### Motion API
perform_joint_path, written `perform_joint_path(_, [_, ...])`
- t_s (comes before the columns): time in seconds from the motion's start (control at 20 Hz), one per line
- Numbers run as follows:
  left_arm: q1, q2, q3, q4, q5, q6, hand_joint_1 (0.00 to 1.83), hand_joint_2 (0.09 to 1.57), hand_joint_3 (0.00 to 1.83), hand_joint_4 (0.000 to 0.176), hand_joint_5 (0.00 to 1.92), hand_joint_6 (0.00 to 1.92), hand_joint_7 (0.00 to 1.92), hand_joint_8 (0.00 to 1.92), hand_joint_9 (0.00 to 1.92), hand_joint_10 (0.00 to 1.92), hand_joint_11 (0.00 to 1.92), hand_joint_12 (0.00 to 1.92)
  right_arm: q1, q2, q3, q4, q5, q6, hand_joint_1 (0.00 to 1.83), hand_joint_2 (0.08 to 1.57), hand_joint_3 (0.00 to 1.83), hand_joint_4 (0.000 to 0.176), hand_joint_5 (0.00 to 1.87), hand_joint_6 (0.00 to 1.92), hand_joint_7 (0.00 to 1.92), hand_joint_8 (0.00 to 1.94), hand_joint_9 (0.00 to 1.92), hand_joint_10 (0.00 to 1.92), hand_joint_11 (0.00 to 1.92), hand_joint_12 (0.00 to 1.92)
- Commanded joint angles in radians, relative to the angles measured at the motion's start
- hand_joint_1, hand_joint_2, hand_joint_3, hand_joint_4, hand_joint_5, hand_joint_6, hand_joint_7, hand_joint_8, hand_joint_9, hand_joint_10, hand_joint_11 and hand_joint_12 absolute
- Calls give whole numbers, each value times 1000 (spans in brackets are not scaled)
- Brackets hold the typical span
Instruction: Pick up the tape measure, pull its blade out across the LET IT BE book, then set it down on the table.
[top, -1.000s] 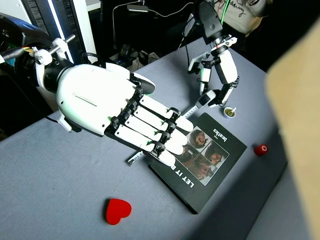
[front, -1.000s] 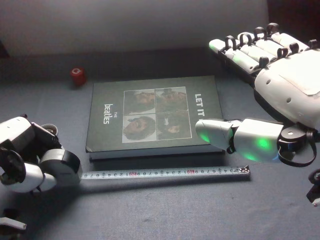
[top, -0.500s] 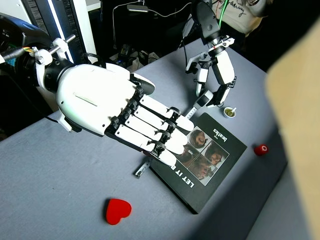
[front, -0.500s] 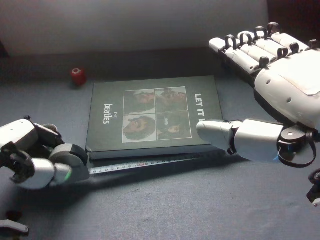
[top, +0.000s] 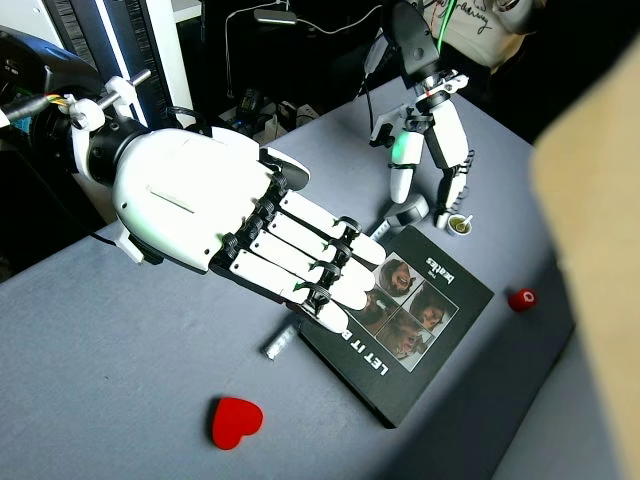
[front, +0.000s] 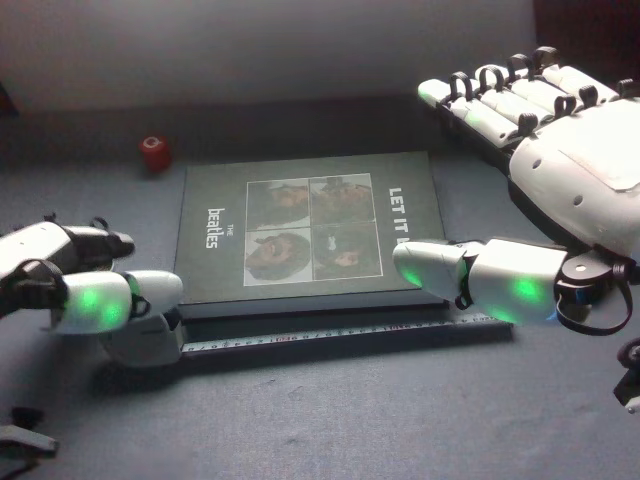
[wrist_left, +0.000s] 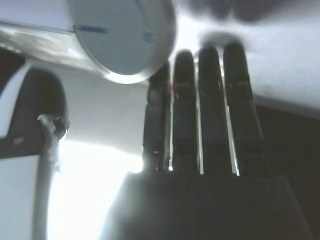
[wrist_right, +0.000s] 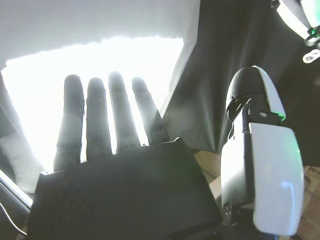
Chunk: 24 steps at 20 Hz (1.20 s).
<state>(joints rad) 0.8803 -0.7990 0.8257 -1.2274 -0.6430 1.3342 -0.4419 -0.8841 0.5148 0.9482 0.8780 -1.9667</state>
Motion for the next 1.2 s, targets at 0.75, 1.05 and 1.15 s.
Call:
perform_joint_path(0.75, [-448,39,15,-108,91,434,359,1040,1,0,706,27,682,67,694,79,488,656,6,4,-3,-78,77,14,252,1111,1,0,800,167,882,144,659,858,468,1599])
perform_joint_path(1.05, [-532,22,-57,-172,92,549,753,993,0,0,619,1648,647,1586,673,1666,825,1666,6,2,-3,-103,78,23,772,1064,0,0,918,1892,1107,1933,1404,1921,1706,1921])
perform_joint_path(1.15, [-539,19,-89,-172,61,563,785,1087,10,15,693,1910,787,1908,858,1911,923,1911,3,1,-3,-103,79,23,874,1020,0,0,982,1920,1178,1941,1487,1921,1826,1921])
